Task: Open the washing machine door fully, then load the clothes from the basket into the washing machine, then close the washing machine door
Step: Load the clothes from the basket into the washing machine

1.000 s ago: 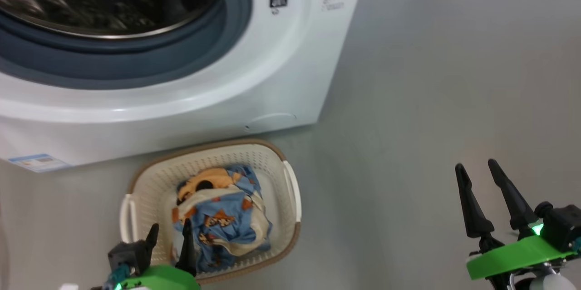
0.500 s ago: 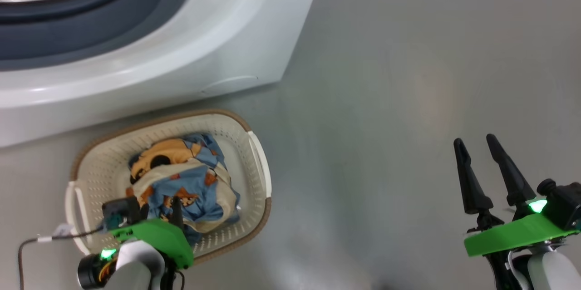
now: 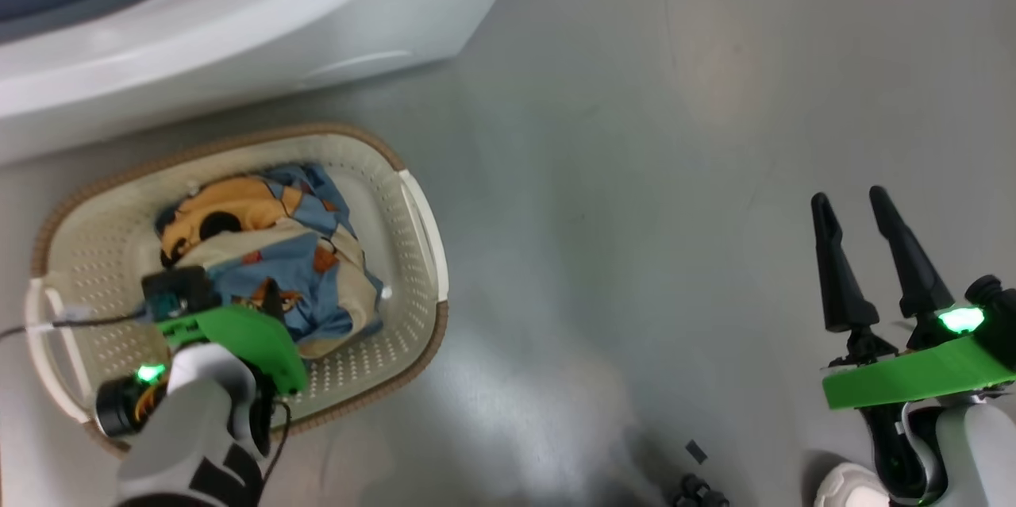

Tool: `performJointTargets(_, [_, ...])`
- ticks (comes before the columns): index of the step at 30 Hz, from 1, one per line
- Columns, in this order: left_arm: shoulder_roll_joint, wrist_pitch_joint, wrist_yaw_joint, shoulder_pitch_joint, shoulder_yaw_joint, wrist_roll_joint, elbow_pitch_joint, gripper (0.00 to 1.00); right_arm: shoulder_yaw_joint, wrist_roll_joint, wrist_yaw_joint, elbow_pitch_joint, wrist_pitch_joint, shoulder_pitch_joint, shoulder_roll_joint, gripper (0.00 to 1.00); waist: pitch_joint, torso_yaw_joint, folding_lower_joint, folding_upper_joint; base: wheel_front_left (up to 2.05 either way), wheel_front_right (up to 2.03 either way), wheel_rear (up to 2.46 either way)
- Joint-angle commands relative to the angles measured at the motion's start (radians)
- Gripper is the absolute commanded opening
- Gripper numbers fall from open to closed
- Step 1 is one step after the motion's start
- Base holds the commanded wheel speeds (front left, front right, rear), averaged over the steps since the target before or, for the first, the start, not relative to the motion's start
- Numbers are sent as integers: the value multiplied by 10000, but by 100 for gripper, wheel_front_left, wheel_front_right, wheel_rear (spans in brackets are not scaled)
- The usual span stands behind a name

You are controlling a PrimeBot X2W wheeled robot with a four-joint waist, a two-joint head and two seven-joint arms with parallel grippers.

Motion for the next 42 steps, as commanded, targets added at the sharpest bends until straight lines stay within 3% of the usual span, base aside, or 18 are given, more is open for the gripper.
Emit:
performJointTargets(1, [234,-145,-6,-46,176,-3,23,100,82,120,16,-250,-76,112,-209,100,568,-82,0,-1,0,0,0])
performJointTargets(28, [208,209,200,-2382,-538,309,1354,100,-173,343,16,-812,-76,7,-454,100,2417,-71,0,-1,0,0,0])
performJointTargets(37, [10,504,299,-2713,-970,417,1593,100,-566,285,16,-1102,-76,341,-814,100,2680,302,0,-1,0,0,0])
performJointTargets(38, [-7,477,286,-2724,-1009,413,1604,94,-597,289,16,-1127,-76,361,-848,100,2682,329,0,-1,0,0,0])
performJointTargets(40, [-38,431,220,-2726,-1120,425,1622,55,-655,279,16,-1169,-76,397,-916,100,2673,370,0,-1,0,0,0])
performJointTargets(42, [-61,323,186,-2731,-1206,411,1634,32,-704,276,16,-1197,-76,427,-968,100,2654,411,0,-1,0,0,0])
